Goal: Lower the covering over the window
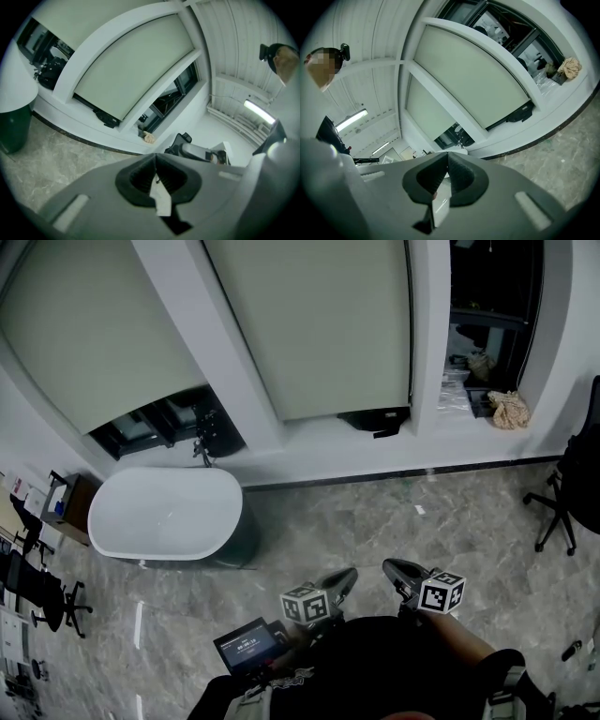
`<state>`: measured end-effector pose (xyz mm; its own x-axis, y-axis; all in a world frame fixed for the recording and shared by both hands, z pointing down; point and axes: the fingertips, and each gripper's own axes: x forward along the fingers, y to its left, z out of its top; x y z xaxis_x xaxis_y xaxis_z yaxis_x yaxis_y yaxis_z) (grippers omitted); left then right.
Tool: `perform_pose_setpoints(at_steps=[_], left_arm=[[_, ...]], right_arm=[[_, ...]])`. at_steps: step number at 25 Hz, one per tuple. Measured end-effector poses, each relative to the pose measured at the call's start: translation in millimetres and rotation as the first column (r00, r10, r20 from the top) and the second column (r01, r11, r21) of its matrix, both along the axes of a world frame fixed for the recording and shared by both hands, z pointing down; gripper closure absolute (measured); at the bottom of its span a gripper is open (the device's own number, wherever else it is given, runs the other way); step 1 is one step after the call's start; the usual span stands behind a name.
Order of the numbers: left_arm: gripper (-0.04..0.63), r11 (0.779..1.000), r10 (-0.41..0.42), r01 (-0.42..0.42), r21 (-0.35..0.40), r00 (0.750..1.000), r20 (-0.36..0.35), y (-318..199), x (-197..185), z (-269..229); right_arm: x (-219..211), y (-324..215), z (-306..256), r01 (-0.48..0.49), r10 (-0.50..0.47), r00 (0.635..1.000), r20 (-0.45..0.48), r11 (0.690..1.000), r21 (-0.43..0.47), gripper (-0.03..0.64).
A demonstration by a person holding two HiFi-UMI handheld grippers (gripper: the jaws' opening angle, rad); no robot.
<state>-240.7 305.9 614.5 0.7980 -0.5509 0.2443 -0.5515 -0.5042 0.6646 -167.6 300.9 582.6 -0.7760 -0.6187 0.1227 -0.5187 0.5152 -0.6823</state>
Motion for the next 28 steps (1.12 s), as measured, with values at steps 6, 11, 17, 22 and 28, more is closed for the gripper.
perform_pose_setpoints(at_steps=[6,11,17,22,28], left_arm=[[0.592,1.000,-0.009,0.009,0.001,1.000,-0.003,3,-3,-1],[0.592,1.000,-0.020,0.020,-0.004,1.000,-0.008,4,-7,1],[0.592,1.000,-0.016,0.016,-0.005,1.000,-0.007,4,-9,0],[0.592,1.000,-0.017,0.017,-0.012,1.000,-0.008,4,-11,3],[0.592,1.000,-0.018,0.018,-0.015,1.000,-0.009,2,-12,5]], right_arm=[[-3,2,-1,0.006,-0.006,1.000,-0.002,1.000,-0.003,0.611],[-9,3,0,0.029,-0.029,0.999,-0.015,1.000,0.001,0.611],[-12,1,0,0.030,-0.030,0.999,-0.018,1.000,-0.006,0.611],[-13,1,3,0.027,-0.027,0.999,-0.020,1.000,-0.008,0.611],[-13,-1,3,0.030,-0.031,0.999,-0.026,0.999,-0.012,0.612]])
